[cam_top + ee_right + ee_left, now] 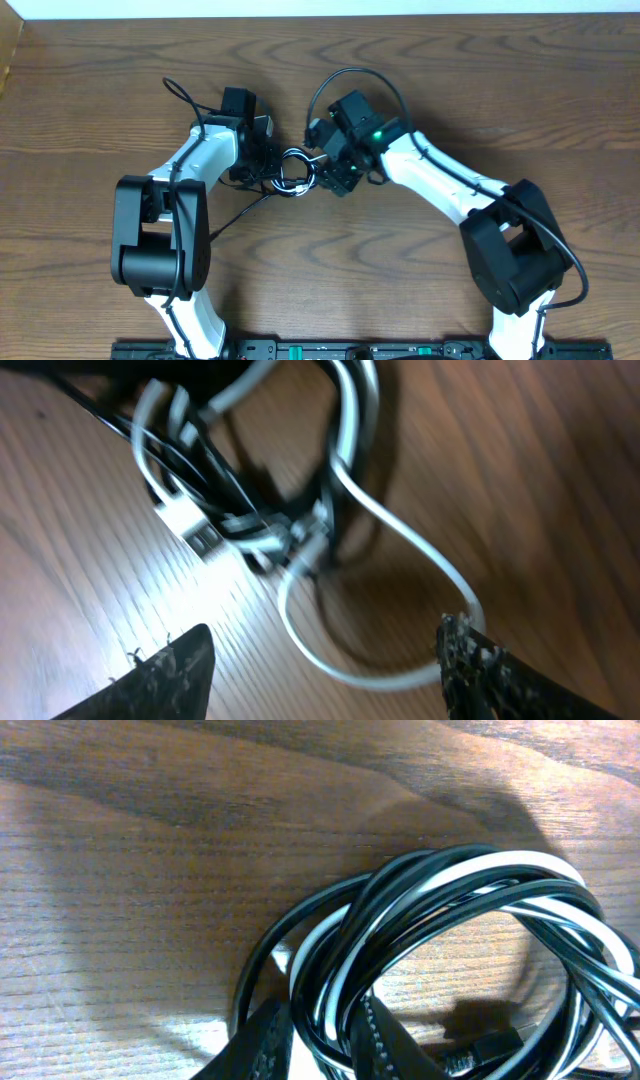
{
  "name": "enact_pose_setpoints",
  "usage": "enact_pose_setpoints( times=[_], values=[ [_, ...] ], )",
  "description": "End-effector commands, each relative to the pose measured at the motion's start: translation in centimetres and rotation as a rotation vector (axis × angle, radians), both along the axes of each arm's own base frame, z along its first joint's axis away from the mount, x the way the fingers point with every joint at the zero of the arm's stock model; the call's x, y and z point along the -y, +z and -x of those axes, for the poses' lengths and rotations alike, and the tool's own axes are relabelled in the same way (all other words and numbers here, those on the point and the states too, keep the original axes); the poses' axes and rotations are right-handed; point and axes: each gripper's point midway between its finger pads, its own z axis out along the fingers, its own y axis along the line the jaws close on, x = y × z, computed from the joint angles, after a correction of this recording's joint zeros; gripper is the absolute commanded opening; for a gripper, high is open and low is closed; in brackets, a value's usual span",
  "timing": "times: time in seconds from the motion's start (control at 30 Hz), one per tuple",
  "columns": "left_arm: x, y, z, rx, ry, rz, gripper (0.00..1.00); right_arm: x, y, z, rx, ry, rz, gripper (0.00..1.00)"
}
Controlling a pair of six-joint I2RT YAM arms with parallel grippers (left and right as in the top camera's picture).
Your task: Untangle cables
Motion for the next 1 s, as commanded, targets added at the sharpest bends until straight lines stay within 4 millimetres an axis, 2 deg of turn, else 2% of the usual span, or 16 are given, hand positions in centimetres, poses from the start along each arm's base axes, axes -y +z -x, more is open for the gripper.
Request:
enact_pose_setpoints(
  times=[0.0,0.1,0.27,0.6,0.7,0.77,0.83,0.87,0.9,0.93,0.97],
  values=[
    [-1.1,-1.3,0.9,-0.040,0.002,-0.002,0.24,-1.1,-2.4,0.9,-0.027,0.047,0.018,0.64],
    [-1.9,-1.3,0.9,-0.048,0.028,-0.001,0.24,-1.4,-3.5,1.5,-0.046,0.053,0.033,0.61],
    [-2.8,-1.3,0.8,-0.051,0.055,0.000,0.24,-1.7,-3.5,1.4,-0.037,0.053,0.028,0.61],
    [-2.8,-1.3,0.8,-0.050,0.054,0.000,0.24,-2.7,-3.3,0.2,0.016,0.055,-0.012,0.55],
    [-2.8,-1.3,0.8,-0.051,0.054,0.000,0.24,-3.0,-3.9,0.2,0.013,0.060,-0.010,0.52],
    [-2.8,-1.3,0.9,-0.052,0.054,0.000,0.24,-2.9,-4.4,0.3,0.005,0.059,-0.003,0.46],
    [-2.8,-1.3,0.9,-0.055,0.054,0.000,0.24,-2.8,-4.8,0.3,-0.001,0.058,0.002,0.36],
    [-2.8,-1.3,0.9,-0.055,0.054,0.000,0.24,-2.8,-4.8,0.3,-0.001,0.058,0.002,0.29],
    [-2.8,-1.3,0.9,-0.054,0.054,0.000,0.24,-2.8,-4.8,0.3,-0.002,0.059,0.002,0.11],
    [-2.8,-1.3,0.9,-0.054,0.054,0.000,0.24,-2.8,-4.8,0.3,-0.001,0.058,0.001,0.01],
    [-2.8,-1.3,0.9,-0.054,0.054,0.000,0.24,-2.8,-4.7,0.4,-0.001,0.059,0.001,0.01]
  ],
)
